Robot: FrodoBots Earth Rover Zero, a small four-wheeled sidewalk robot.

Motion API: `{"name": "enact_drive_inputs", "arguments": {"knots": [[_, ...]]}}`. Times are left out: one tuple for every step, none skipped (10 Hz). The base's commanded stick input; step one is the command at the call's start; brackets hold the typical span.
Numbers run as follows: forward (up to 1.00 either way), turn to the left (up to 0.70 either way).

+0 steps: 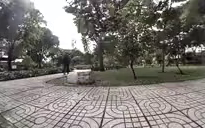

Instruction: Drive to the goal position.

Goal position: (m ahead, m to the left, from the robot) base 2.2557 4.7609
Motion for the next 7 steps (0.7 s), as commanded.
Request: {"name": "enact_drive_inputs", "arguments": {"knots": [[0.04,0.00],[0.00,0.00],[-0.55,0.00],[-1.00,0.00],[-1.00,0.00],[-1.00,0.00],[-1.00,0.00]]}}
